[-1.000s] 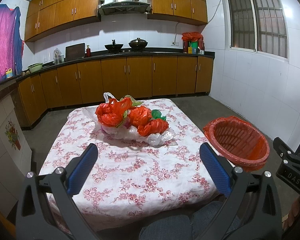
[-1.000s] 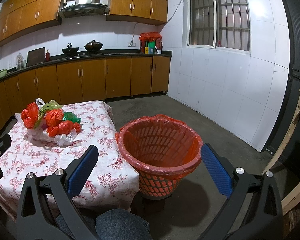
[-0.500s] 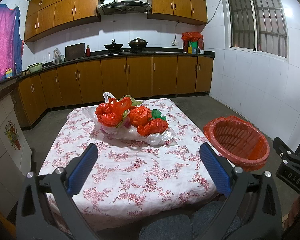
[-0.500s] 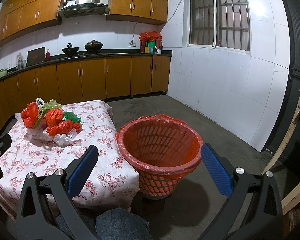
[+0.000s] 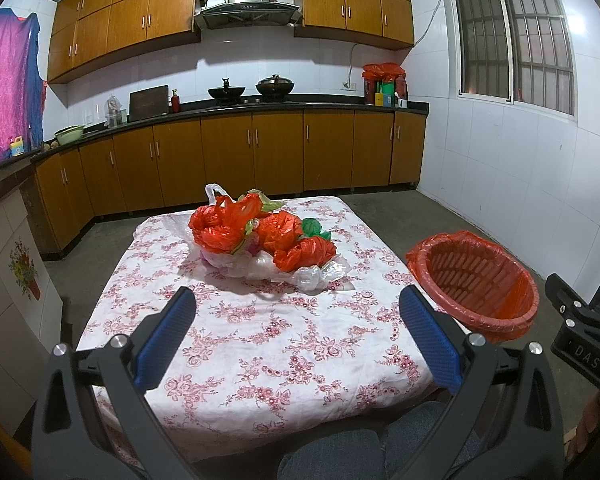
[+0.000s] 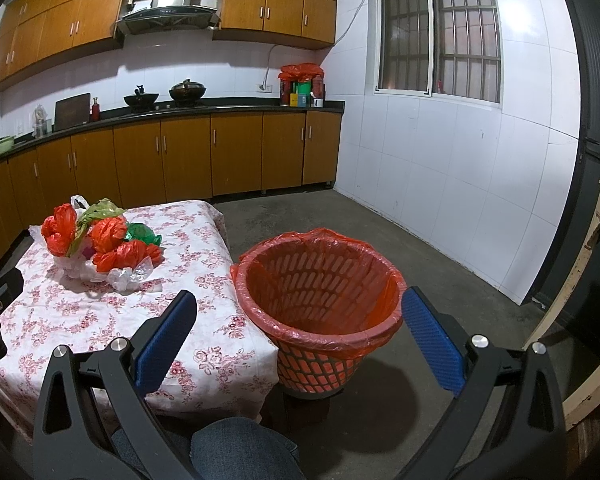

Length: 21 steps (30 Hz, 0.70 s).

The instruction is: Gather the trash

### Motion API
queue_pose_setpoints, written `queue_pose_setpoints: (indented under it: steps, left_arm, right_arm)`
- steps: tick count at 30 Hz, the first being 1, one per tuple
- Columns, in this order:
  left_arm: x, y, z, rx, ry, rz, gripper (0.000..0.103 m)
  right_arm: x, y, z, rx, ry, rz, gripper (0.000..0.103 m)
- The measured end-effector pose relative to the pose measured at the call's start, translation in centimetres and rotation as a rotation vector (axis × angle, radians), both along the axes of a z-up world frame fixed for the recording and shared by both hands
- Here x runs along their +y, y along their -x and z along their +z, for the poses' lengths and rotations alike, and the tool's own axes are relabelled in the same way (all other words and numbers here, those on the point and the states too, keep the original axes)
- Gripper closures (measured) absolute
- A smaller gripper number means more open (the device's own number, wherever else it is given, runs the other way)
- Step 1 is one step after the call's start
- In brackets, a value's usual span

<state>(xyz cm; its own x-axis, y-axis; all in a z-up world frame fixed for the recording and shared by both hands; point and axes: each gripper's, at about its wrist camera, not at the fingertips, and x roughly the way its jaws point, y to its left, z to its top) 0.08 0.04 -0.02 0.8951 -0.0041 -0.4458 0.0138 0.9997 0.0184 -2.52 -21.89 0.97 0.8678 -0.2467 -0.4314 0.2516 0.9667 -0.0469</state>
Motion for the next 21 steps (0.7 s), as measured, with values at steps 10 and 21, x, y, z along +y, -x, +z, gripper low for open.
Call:
queue_pose_setpoints:
  steps: [10, 21]
  left_arm:
    - [0.00, 0.02, 0.00, 0.001, 0.001, -0.001, 0.004]
    - [0.06, 0.05, -0.03, 0.006, 0.004, 0.003, 0.004]
  right_arm:
    - [-0.03, -0.04, 0.00, 0.001, 0.000, 0.000, 0.002]
    - [-0.06, -0.10, -0.20, 0.008, 0.001, 0.002, 0.002]
